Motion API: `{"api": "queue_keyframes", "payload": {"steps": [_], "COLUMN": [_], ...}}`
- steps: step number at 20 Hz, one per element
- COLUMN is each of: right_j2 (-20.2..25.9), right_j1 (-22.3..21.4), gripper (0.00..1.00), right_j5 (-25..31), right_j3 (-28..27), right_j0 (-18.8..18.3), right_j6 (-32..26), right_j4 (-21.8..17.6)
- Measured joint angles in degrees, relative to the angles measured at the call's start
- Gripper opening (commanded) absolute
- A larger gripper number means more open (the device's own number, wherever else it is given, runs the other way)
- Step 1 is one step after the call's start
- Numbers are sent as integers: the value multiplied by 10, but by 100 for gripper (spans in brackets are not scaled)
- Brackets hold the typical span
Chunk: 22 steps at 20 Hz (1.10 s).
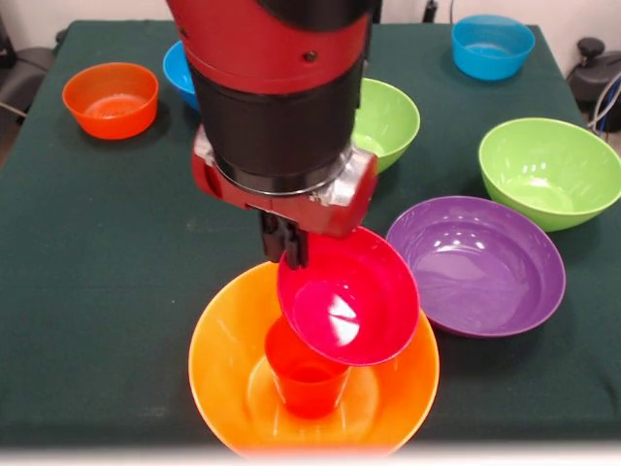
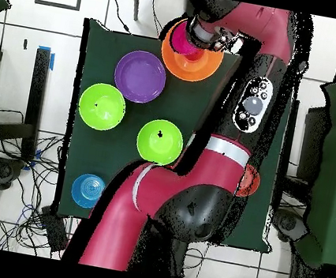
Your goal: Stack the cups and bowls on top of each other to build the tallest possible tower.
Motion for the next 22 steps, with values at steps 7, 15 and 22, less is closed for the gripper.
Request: {"api": "queue_keyframes", "payload": {"steps": [7, 15, 22], "right_j2": [-34, -119, -202], "right_j1": [3, 3, 11], "gripper": [0, 0, 0], "right_j5": [0, 0, 0], "right_j3": [-1, -3, -4], "right_j0": [-3, -31, -57], "right_j6": [0, 0, 0], "right_j4": [36, 145, 237]}}
